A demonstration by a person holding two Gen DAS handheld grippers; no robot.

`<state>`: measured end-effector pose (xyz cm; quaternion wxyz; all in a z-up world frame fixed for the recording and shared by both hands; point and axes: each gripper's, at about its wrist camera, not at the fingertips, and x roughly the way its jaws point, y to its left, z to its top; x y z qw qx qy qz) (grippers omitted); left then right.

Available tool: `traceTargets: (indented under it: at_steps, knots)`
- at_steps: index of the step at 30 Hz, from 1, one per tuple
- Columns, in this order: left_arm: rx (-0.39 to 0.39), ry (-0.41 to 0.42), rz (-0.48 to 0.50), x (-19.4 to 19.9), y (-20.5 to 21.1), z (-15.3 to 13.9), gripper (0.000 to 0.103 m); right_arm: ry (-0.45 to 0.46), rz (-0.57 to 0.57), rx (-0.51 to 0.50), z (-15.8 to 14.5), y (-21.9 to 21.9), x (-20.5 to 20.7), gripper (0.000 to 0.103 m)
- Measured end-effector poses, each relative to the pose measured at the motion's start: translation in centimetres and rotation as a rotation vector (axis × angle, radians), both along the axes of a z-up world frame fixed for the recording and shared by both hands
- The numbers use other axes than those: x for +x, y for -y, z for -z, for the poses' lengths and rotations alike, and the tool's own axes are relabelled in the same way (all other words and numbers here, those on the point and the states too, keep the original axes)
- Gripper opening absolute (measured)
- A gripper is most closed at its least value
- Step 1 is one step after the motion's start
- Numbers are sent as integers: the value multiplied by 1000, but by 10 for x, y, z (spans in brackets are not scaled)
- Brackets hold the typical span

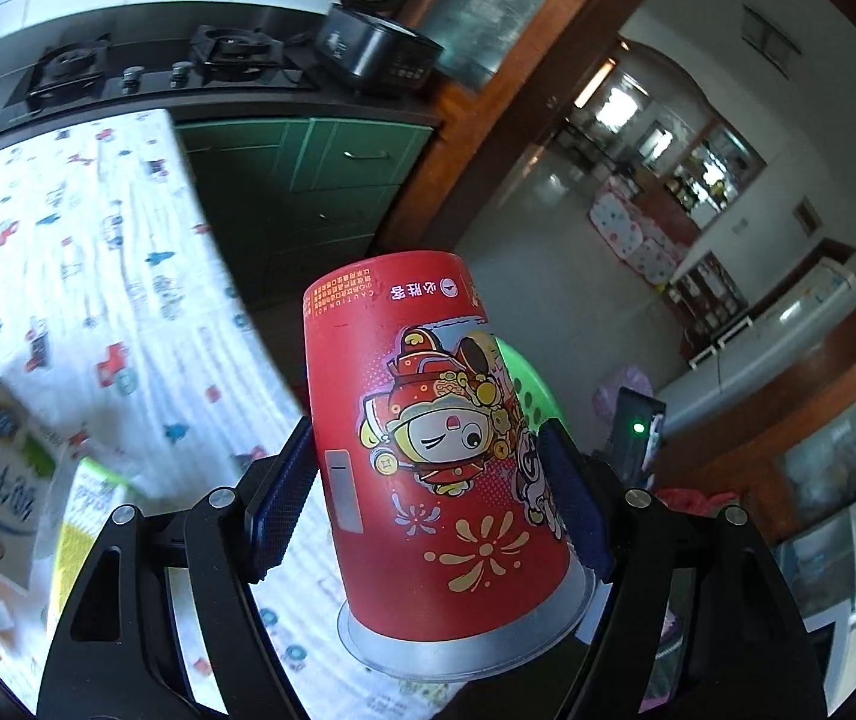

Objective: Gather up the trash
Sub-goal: 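Drop the black box into the green basket with the right gripper, then drop the red paper cup into the green basket with the left gripper, then lift both open grippers away from the green basket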

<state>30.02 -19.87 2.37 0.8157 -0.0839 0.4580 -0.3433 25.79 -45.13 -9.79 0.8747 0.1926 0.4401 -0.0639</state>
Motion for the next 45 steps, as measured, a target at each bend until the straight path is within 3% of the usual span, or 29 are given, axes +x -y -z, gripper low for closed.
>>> traceTargets:
  at_steps: [15,26,28,35,39,45]
  knots:
    - [118,0,121,22,92,44,73,80,74,-83,-40,28,-65,68]
    - [208,8,159,19,125,68,74,81,105,-52,-34,42,-87,70]
    - [212,15,160,17,123,67,79,81,101,-51,-34,40,-87,70]
    - [235,78,131,-1,96,50,80,93,74,-46,-42,23,-88,70]
    - [270,131,81,-15,58,35,80,104,44,-51,-49,4,-90,72]
    - [265,142,-23,-26,-11,17,80,121,-17,-39,-59,-31,-83,73]
